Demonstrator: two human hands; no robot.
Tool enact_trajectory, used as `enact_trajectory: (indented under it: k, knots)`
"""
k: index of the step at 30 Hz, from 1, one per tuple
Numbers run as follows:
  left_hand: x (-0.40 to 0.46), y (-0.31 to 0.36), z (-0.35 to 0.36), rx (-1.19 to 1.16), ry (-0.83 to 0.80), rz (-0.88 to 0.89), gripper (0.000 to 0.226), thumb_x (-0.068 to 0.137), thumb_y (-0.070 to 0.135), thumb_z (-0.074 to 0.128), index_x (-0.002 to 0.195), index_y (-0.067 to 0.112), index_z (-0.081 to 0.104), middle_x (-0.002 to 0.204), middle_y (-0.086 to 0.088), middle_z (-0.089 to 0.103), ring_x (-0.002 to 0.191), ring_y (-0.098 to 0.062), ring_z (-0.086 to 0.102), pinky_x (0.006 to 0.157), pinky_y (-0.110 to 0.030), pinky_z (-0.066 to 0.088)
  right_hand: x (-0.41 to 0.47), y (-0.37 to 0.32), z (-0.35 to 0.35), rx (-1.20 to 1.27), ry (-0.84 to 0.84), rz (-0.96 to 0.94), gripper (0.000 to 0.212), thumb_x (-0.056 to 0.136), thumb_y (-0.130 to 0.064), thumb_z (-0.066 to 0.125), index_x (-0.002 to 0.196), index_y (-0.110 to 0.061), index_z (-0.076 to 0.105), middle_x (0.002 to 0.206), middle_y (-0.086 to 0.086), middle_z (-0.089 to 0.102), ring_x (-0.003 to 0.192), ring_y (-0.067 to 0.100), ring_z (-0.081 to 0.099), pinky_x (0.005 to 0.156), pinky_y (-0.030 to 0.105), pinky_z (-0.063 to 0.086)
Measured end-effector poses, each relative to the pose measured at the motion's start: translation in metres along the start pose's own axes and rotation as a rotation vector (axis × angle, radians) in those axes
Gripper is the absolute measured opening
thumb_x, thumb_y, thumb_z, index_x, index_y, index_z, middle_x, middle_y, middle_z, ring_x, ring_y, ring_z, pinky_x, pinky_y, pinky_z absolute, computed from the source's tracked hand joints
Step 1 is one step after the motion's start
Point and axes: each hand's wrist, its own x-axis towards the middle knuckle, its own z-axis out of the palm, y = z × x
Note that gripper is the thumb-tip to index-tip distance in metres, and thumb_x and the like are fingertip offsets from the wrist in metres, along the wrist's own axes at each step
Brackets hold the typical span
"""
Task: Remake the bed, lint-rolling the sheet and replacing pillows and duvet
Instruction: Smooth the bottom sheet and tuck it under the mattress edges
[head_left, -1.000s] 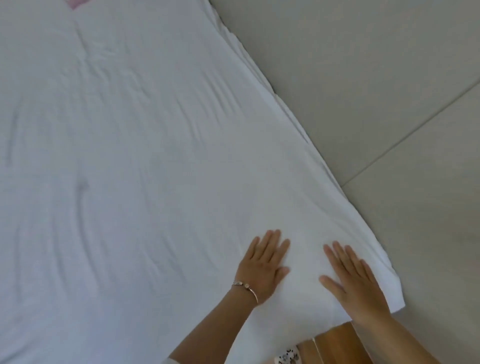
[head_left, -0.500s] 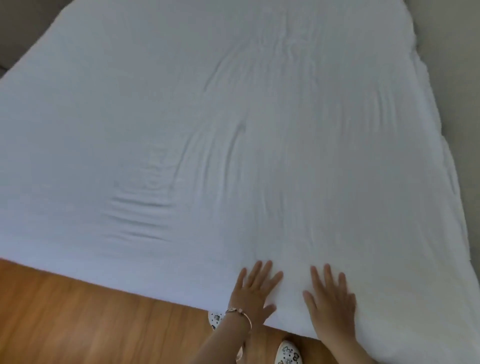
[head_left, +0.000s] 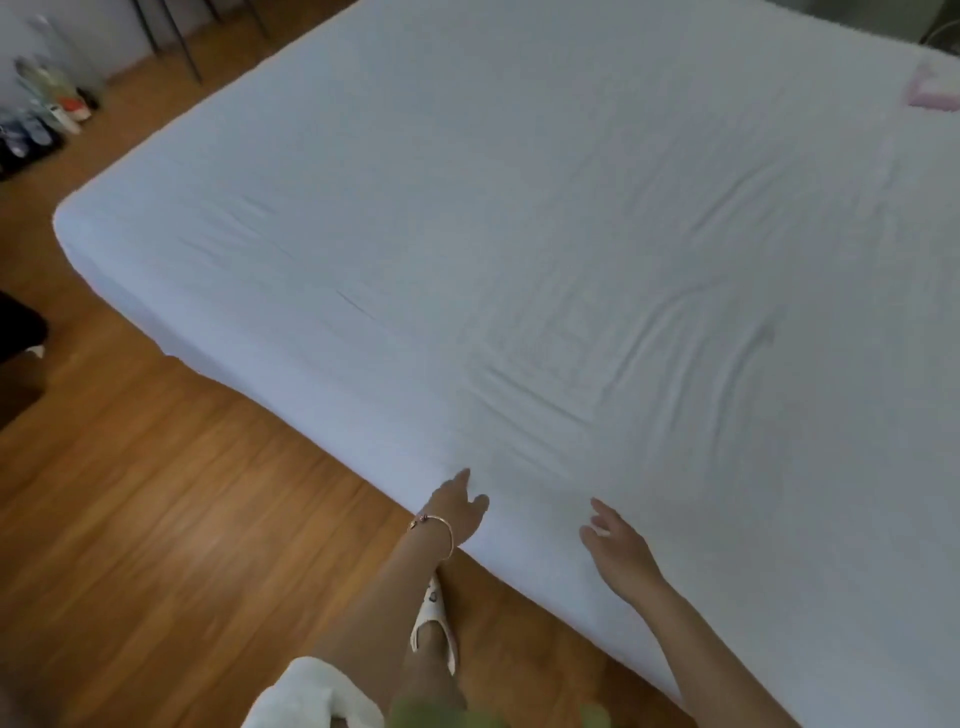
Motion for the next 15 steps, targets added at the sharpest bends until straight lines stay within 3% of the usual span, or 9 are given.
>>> enact_trajectory:
  k: [3,7,10,15]
  knots:
    - [-0.011,-0.028,-0.108,-0.359,0.117,0.043,0.045,0.098,0.038,0.048,0.14,0.023,0.044,0.133,-0.001,0.056,0.111,-0.015,0.054,0.093,-0.025,0.041,0.002,-0.123,0.03,0.112,0.053,-0.113,0.041,0.1,-0.031,0.049,0.141,-0.027,0.045,0.133,-0.002,0.055,0.117,0.013,0.053,0.084,0.023,0.042]
    - [-0.052,-0.064,-0.25,-0.783,0.417,0.117,0.03,0.097,0.032,0.051,0.124,0.022,0.058,0.11,0.002,0.067,0.098,-0.011,0.065,0.077,-0.019,0.046,-0.018,-0.29,0.066,0.253,-0.005,-0.349,0.026,0.099,-0.025,0.052,0.125,-0.028,0.057,0.114,-0.005,0.065,0.097,0.009,0.068,0.093,0.029,0.049]
    - [-0.077,-0.096,-0.336,-0.909,0.562,0.181,0.023,0.098,0.027,0.05,0.119,0.024,0.06,0.103,0.006,0.069,0.093,-0.007,0.067,0.079,-0.02,0.046,-0.031,-0.392,0.09,0.248,-0.065,-0.474,0.023,0.099,-0.021,0.052,0.119,-0.027,0.062,0.106,-0.008,0.07,0.09,0.006,0.07,0.089,0.026,0.049]
    - [-0.086,-0.172,-0.458,-1.053,0.604,0.175,0.025,0.1,0.023,0.046,0.112,0.017,0.067,0.1,0.0,0.073,0.09,-0.014,0.069,0.087,-0.029,0.051,-0.012,-0.511,0.138,0.211,-0.091,-0.532,0.021,0.099,-0.016,0.053,0.11,-0.022,0.069,0.098,-0.002,0.075,0.088,0.015,0.072,0.085,0.028,0.053]
